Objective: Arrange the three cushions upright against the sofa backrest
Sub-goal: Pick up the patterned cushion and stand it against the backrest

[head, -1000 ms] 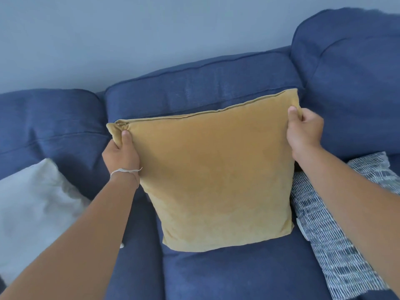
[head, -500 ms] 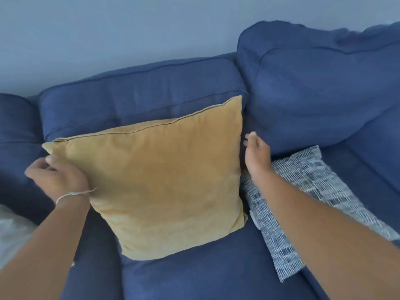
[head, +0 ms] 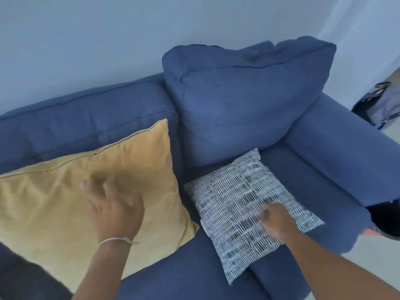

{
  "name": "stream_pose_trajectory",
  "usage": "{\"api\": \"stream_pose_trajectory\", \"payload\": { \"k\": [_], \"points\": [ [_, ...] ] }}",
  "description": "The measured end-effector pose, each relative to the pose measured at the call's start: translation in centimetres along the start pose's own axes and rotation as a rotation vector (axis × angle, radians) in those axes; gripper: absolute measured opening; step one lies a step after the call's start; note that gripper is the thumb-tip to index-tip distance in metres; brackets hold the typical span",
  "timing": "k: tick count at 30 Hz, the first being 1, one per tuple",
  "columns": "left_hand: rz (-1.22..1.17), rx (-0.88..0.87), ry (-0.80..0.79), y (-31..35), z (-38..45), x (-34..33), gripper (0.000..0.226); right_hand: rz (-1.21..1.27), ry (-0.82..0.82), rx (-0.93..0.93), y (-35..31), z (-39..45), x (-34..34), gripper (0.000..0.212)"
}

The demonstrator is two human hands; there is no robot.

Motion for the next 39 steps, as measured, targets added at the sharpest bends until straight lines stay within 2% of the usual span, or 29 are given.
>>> {"api": "stream_pose_trajectory", "payload": {
  "k": [1, 3, 6, 8, 10, 11, 12, 13, 15, 17, 19, 21, 24, 26, 30, 34, 37, 39],
  "points": [
    [-0.016, -0.051, -0.063, 3.7, -0.8, -2.1, 0.051, -0.01, 0.016, 0.012, 0.5, 1.0, 0.9, 0.051],
    [-0.005, -0.022, -0.195, 7.0, -2.9, -7.7, 0.042, 0.007, 0.061, 0.053, 0.9, 3.1, 2.5, 0.047],
    [0.027, 0.109, -0.091, 9.7, -2.1, -12.2, 0.037, 0.083, 0.065, 0.073, 1.2, 7.2, 4.7, 0.046],
    [0.034, 0.017, -0.109, 13.2, -2.5, -15.4, 0.037, 0.14, 0.026, 0.103, 1.5, 9.6, 5.6, 0.047],
    [0.112, -0.184, -0.369, 16.0, -3.2, -20.1, 0.043, 0.164, -0.011, 0.15, 1.6, 12.3, 6.5, 0.05],
    [0.138, -0.194, -0.513, 16.6, -3.6, -22.5, 0.05, 0.184, -0.023, 0.158, 1.6, 13.6, 7.0, 0.052],
    [0.138, -0.102, -0.608, 16.7, -3.9, -24.3, 0.058, 0.207, -0.036, 0.152, 1.5, 14.7, 7.3, 0.054],
    [0.079, 0.098, -0.635, 16.0, -3.7, -25.9, 0.064, 0.251, -0.046, 0.135, 1.3, 15.8, 7.4, 0.057],
    [-0.108, 0.626, -0.507, 13.3, -2.8, -27.9, 0.074, 0.374, -0.081, 0.086, 0.8, 17.6, 7.2, 0.068],
    [-0.243, 0.989, -0.425, 9.9, -2.8, -29.3, 0.081, 0.552, -0.169, 0.012, 0.0, 18.8, 6.5, 0.084],
    [-0.422, 1.111, -0.444, 7.8, -3.3, -30.2, 0.082, 0.713, -0.259, -0.06, -0.7, 19.0, 5.6, 0.095],
    [-0.574, 1.156, -0.418, 7.4, -4.1, -30.0, 0.076, 0.786, -0.234, -0.083, -0.8, 18.9, 5.4, 0.095],
    [-0.663, 1.112, -0.4, 9.1, -4.0, -28.7, 0.051, 0.826, -0.138, -0.057, -0.2, 18.6, 7.1, 0.077],
    [-0.701, 1.033, -0.407, 11.2, -3.5, -27.6, 0.048, 0.84, -0.085, -0.027, 0.6, 18.3, 9.5, 0.065],
    [-0.842, 0.733, -0.429, 17.6, -1.2, -25.7, 0.03, 0.934, 0.107, 0.032, 2.0, 19.0, 16.3, 0.07],
    [-0.884, 0.522, -0.423, 24.1, 1.7, -24.9, 0.026, 0.973, 0.341, 0.195, 1.8, 20.7, 23.8, 0.051],
    [-0.847, 0.415, -0.403, 27.1, 3.1, -25.1, 0.031, 0.957, 0.369, 0.308, 1.1, 22.9, 28.1, 0.029],
    [-0.795, 0.388, -0.376, 28.4, 3.6, -25.6, 0.04, 0.937, 0.363, 0.338, 1.2, 25.0, 29.5, 0.025]
  ]
}}
Point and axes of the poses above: each hand's wrist, its own z-axis towards the middle knuckle, its own x-axis out of the back of the hand, y = z × x, the point moved 4 cm from there along z, towards the middle knuckle, and after that the axes turned 3 degrees about z, right-handed, at the moved point
